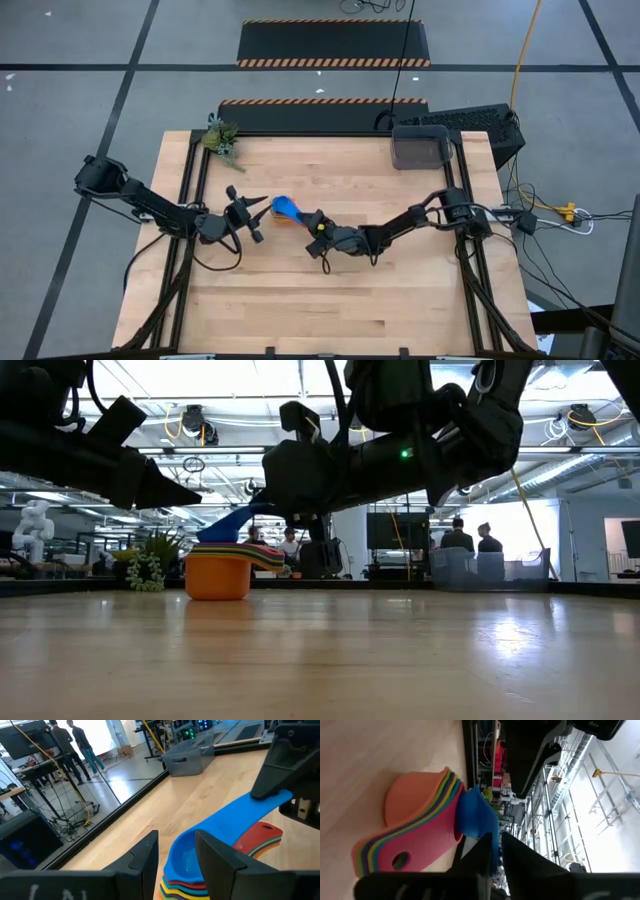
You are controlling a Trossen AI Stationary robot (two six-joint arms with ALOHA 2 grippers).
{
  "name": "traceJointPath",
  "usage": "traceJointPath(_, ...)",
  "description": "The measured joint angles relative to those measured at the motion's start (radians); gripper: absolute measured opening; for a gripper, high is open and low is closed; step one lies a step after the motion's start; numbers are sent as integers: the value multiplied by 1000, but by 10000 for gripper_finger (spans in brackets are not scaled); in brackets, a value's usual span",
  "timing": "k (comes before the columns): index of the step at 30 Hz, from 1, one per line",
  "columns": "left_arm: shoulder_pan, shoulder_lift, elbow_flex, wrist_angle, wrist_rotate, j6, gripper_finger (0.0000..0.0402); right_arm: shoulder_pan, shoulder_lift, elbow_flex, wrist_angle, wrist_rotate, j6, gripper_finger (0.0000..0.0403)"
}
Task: Nest measuring cups in basket
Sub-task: Stack the blue measuring cup on top of the light red measuring cup
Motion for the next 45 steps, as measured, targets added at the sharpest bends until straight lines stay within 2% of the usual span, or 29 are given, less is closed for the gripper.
traceJointPath(18,0,0,0,-2,2,-22,132,-3,0,0,-25,-24,54,133)
traceJointPath(28,-9,0,0,-2,4,-26,131,-3,-11,-2,-73,-24,93,153)
traceJointPath(33,-13,0,0,-2,4,-26,131,-3,-68,-2,-214,-32,182,154)
traceJointPath(36,-13,0,0,-1,4,-27,131,-4,-112,-2,-292,-75,255,160)
traceJointPath(39,-13,0,0,0,5,-28,131,-10,-145,-1,-338,-128,333,181)
traceJointPath(45,-12,0,0,6,4,-31,131,-40,-150,-1,-410,-130,403,221)
